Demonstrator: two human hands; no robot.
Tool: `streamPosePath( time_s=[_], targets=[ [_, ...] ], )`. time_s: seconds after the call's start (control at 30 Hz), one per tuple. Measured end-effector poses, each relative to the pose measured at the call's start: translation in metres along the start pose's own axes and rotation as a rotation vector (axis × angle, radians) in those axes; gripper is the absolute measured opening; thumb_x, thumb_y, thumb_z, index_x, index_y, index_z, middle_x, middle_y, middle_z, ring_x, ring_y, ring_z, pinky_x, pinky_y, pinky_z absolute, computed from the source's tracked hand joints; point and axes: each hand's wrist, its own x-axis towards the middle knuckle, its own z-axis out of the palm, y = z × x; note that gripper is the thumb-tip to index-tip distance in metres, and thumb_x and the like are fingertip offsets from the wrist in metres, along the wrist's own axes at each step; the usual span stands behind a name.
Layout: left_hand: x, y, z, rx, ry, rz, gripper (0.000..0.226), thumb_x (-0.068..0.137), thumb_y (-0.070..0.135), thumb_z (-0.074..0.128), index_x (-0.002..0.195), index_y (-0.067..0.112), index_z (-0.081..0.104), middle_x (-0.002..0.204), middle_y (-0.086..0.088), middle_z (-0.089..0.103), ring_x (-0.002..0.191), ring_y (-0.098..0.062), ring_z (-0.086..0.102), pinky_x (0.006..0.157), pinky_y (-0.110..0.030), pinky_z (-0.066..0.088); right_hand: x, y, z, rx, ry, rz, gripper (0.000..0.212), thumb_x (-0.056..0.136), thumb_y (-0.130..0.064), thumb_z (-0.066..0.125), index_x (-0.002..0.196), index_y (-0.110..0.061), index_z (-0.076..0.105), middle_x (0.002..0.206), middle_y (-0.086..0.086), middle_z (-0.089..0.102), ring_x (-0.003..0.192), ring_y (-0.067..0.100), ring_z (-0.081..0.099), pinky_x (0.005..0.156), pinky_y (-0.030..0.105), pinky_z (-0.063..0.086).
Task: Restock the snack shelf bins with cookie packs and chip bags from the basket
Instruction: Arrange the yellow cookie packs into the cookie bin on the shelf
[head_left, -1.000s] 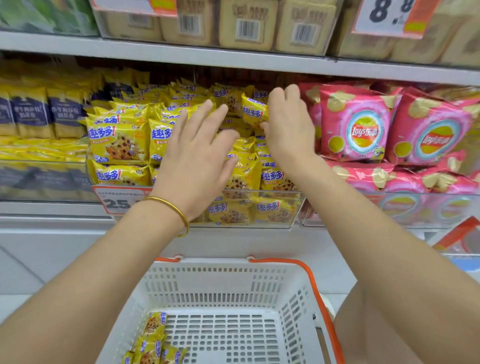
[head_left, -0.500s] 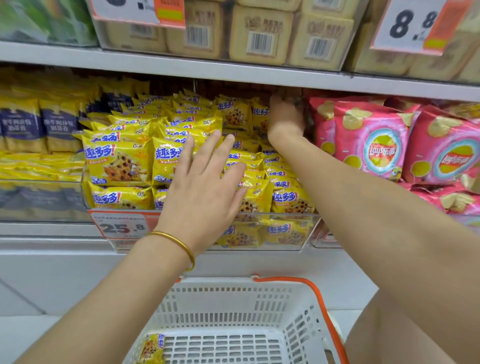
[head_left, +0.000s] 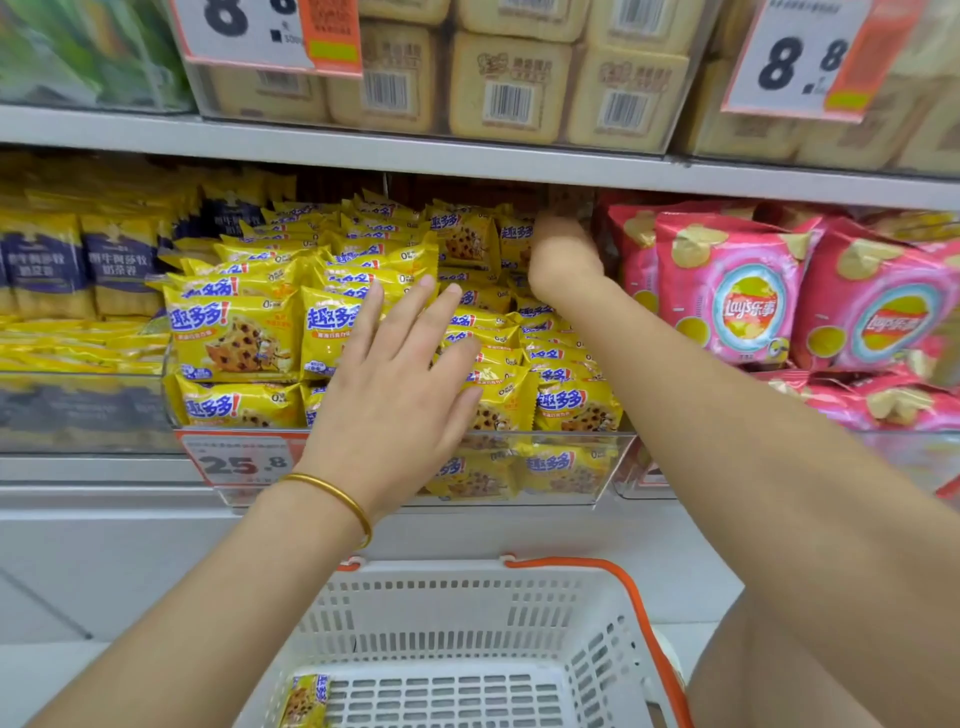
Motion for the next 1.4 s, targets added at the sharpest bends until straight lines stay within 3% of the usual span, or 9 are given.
streamPosePath(
  time_s=[0.2, 0.33, 0.6, 0.77, 0.87, 1.03, 1.13, 1.23, 1.4],
  targets=[
    [-0.016, 0.002, -0.020, -0.049, 0.125, 0.094, 0.032, 0.092, 0.028, 0.045, 0.104, 0.008, 0.067, 0.132, -0.016, 0.054, 0.125, -0.036, 0.045, 0.107, -0.052, 0.031, -0.102, 0.008, -0.031, 0.153, 0.126, -0.235, 0.049, 0.080, 0.017, 0.043, 0.124, -0.002, 0.049, 0.126, 0.016, 0.046, 0.113, 0.035, 0.050, 0.093, 0.043, 0.044],
    [-0.045, 0.006, -0.043, -0.048, 0.098, 0.156, 0.022, 0.089, 0.020, 0.048, 0.092, 0.006, 0.066, 0.107, -0.012, 0.063, 0.096, -0.036, 0.056, 0.079, -0.046, 0.045, -0.200, 0.020, -0.023, 0.456, 0.253, -0.448, 0.049, 0.072, 0.010, 0.044, 0.114, -0.007, 0.063, 0.106, 0.012, 0.062, 0.097, 0.029, 0.060, 0.083, 0.039, 0.048],
    [-0.159, -0.008, -0.019, -0.050, -0.519, 0.145, 0.041, 0.072, 0.033, 0.036, 0.082, 0.014, 0.071, 0.105, -0.009, 0.067, 0.090, -0.033, 0.062, 0.068, -0.040, 0.052, -0.317, 0.000, 0.201, 0.151, -0.989, -0.460, 0.043, 0.094, 0.001, 0.042, 0.134, -0.015, 0.047, 0.135, 0.012, 0.046, 0.115, 0.031, 0.052, 0.093, 0.042, 0.046],
    [-0.186, -0.016, -0.016, -0.063, -0.632, 0.115, 0.044, 0.071, 0.035, 0.035, 0.076, 0.013, 0.073, 0.096, -0.011, 0.070, 0.086, -0.034, 0.065, 0.064, -0.040, 0.053, -0.383, -0.001, 0.297, 0.152, -1.417, -0.266, 0.051, 0.097, -0.012, 0.048, 0.144, -0.005, 0.030, 0.139, 0.016, 0.045, 0.121, 0.032, 0.050, 0.100, 0.044, 0.043],
    [-0.190, -0.016, -0.012, -0.083, -0.669, 0.112, 0.045, 0.072, 0.033, 0.034, 0.078, 0.010, 0.072, 0.096, -0.014, 0.069, 0.087, -0.037, 0.065, 0.063, -0.043, 0.054, -0.418, 0.004, 0.325, -0.076, -1.652, -0.286, 0.028, 0.097, -0.021, 0.049, 0.122, -0.008, 0.052, 0.119, 0.016, 0.053, 0.103, 0.031, 0.056, 0.092, 0.038, 0.044],
    [-0.195, -0.019, -0.004, -0.073, -0.767, 0.140, 0.040, 0.073, 0.032, 0.039, 0.080, 0.011, 0.073, 0.099, -0.013, 0.069, 0.091, -0.037, 0.064, 0.064, -0.044, 0.055, -0.434, 0.037, 0.326, -0.158, -1.720, -0.284, 0.042, 0.094, -0.038, 0.054, 0.110, 0.001, 0.054, 0.096, 0.011, 0.051, 0.085, 0.025, 0.054, 0.074, 0.029, 0.042],
    [-0.185, -0.010, -0.003, -0.070, -0.823, 0.117, 0.029, 0.084, 0.025, 0.050, 0.101, 0.013, 0.070, 0.121, -0.011, 0.061, 0.110, -0.035, 0.055, 0.080, -0.046, 0.051, -0.404, 0.061, 0.318, 0.098, -1.820, 0.100, 0.032, 0.084, -0.036, 0.065, 0.094, -0.008, 0.055, 0.078, 0.009, 0.048, 0.059, 0.020, 0.049, 0.058, 0.031, 0.041],
    [-0.176, 0.000, 0.003, -0.012, -0.984, 0.139, 0.037, 0.097, 0.037, 0.038, 0.130, 0.024, 0.047, 0.143, 0.002, 0.036, 0.131, -0.022, 0.030, 0.104, -0.040, 0.034, -0.357, 0.073, 0.286, 0.576, -1.981, 0.539, 0.034, 0.090, -0.039, 0.059, 0.104, -0.008, 0.060, 0.104, 0.015, 0.062, 0.083, 0.027, 0.063, 0.070, 0.036, 0.052],
    [-0.148, 0.014, 0.006, -0.267, -1.061, -0.027, 0.041, 0.096, 0.036, 0.045, 0.135, 0.023, 0.042, 0.139, 0.001, 0.043, 0.125, -0.019, 0.041, 0.103, -0.032, 0.034, -0.286, 0.067, 0.202, 1.118, -1.875, 0.416, 0.038, 0.090, -0.031, 0.049, 0.114, -0.004, 0.060, 0.113, 0.018, 0.065, 0.097, 0.030, 0.066, 0.087, 0.049, 0.052]
  ],
)
